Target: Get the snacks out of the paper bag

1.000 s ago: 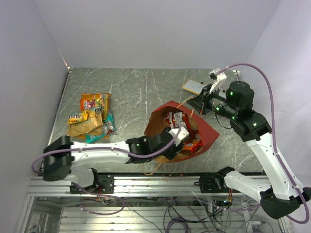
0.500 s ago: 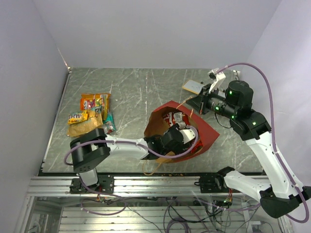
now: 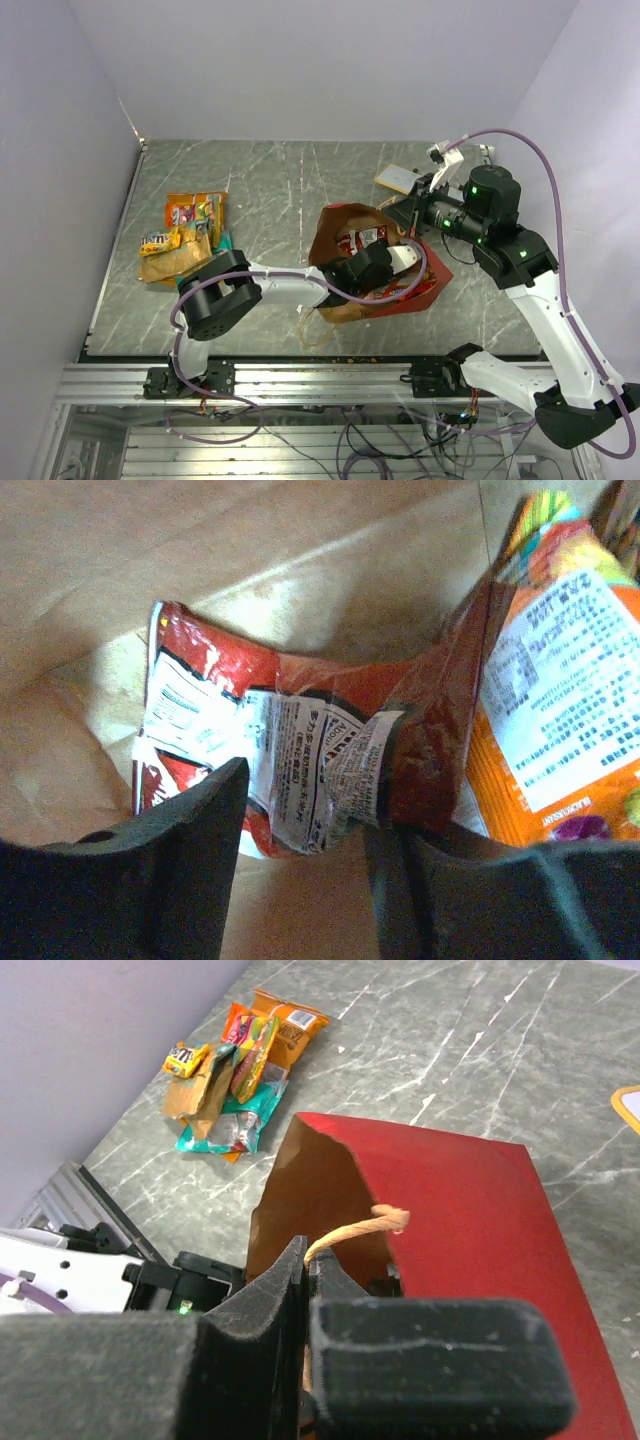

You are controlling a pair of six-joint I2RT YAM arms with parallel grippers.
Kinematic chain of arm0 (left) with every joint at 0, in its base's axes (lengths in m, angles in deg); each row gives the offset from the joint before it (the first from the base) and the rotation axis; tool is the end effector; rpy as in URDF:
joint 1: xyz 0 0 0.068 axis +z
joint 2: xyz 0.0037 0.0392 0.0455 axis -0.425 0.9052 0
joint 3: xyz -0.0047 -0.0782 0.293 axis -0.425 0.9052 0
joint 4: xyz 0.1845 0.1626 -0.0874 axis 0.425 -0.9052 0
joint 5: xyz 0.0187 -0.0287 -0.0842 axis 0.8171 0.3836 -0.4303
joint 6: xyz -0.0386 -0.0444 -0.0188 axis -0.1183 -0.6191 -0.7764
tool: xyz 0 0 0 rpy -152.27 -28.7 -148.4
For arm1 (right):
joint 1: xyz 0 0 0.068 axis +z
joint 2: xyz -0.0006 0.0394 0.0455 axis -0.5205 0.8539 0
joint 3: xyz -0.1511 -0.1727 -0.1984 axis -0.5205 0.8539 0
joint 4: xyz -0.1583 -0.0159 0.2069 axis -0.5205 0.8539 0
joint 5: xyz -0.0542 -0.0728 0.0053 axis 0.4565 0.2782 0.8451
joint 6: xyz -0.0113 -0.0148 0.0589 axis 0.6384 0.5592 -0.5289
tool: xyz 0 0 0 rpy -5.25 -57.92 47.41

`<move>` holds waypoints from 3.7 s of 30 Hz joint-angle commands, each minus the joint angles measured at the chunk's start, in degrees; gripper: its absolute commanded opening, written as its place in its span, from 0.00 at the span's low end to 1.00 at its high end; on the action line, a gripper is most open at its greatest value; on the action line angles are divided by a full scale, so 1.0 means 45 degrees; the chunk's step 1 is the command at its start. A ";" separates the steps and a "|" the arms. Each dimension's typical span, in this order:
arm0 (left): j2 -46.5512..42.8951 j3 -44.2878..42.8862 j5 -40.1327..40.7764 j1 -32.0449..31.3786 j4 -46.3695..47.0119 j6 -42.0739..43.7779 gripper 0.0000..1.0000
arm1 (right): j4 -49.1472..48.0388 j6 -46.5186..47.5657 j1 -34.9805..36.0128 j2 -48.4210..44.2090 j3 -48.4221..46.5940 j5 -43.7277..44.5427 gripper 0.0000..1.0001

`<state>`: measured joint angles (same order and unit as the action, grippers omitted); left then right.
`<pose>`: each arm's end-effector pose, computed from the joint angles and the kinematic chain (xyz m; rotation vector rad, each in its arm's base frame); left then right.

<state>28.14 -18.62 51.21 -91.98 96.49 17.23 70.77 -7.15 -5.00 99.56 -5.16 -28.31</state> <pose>0.1909 -0.4044 0.2081 1.1004 1.7213 -0.2441 0.1635 0.0988 0.4541 -0.4267 1.8945 0.8231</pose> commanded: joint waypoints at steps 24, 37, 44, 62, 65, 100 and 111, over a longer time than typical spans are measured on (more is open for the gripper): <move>-0.3432 0.0355 -0.2031 0.0512 -0.2731 -0.2712 0.07 | -0.0614 -0.0397 0.0009 -0.0448 0.0201 0.0391 0.00; -0.5540 0.1701 -0.3203 0.0339 -0.3803 -0.3959 0.07 | -0.0142 0.0968 0.0000 -0.0123 -0.0978 0.3106 0.00; -0.5752 0.1515 -0.3147 0.0338 -0.4602 -0.3941 0.07 | 0.0014 0.1687 0.0000 0.0143 -0.1821 0.4015 0.00; -0.8549 -0.1751 -0.2342 0.0495 -0.6928 -0.4433 0.07 | 0.0208 0.0844 -0.0002 -0.0010 -0.0973 0.4319 0.00; -0.8929 -0.2504 -0.2187 0.0691 -0.7322 -0.4682 0.07 | 0.0177 0.0814 -0.0001 -0.0057 -0.0891 0.4303 0.00; -0.7399 -0.7826 -0.2443 1.1945 -1.5182 -0.8152 0.07 | 0.0367 0.0282 0.0004 -0.0594 -0.0552 0.3470 0.00; -0.7413 -0.1613 -1.2504 1.7998 -0.6166 -1.5393 0.07 | 0.0228 0.0272 -0.0001 -0.0589 -0.0529 0.3275 0.00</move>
<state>-4.93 -33.16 14.86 -14.84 45.54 -33.96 72.36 -5.82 -5.00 97.35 -7.59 -13.27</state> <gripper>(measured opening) 0.072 0.008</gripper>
